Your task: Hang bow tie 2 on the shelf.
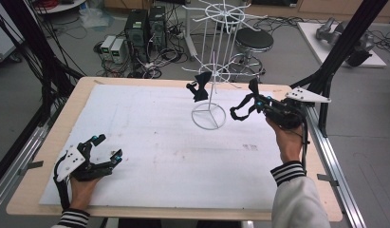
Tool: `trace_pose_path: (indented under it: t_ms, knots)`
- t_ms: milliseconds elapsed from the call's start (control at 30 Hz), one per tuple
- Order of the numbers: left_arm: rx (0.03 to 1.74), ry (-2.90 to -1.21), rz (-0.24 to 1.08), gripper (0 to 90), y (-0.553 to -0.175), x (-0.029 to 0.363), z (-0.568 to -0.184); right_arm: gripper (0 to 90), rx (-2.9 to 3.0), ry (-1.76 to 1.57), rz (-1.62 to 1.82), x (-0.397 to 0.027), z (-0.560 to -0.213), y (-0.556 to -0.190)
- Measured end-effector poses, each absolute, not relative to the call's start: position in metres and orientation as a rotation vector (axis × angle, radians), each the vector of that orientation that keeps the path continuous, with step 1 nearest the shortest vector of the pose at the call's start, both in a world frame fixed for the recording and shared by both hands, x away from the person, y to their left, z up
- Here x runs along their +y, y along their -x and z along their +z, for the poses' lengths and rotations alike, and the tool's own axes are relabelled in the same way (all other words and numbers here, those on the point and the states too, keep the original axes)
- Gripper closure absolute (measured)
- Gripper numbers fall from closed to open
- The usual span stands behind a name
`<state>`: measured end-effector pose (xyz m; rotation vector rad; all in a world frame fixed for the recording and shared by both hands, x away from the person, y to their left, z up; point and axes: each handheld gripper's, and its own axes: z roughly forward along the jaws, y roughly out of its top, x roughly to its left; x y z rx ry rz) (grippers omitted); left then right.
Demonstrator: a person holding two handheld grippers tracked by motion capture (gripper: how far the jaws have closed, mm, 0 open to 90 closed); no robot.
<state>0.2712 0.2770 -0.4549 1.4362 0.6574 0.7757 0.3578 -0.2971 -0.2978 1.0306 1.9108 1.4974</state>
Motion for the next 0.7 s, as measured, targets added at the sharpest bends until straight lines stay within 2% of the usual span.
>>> trace_pose_path:
  t_ms: [700]
  knots:
    - [0.656, -1.438, 0.776, 17.0, -0.271, 0.277, -0.455, 77.7, 1.847, -1.045, 1.499, -0.278, -0.291, -0.378]
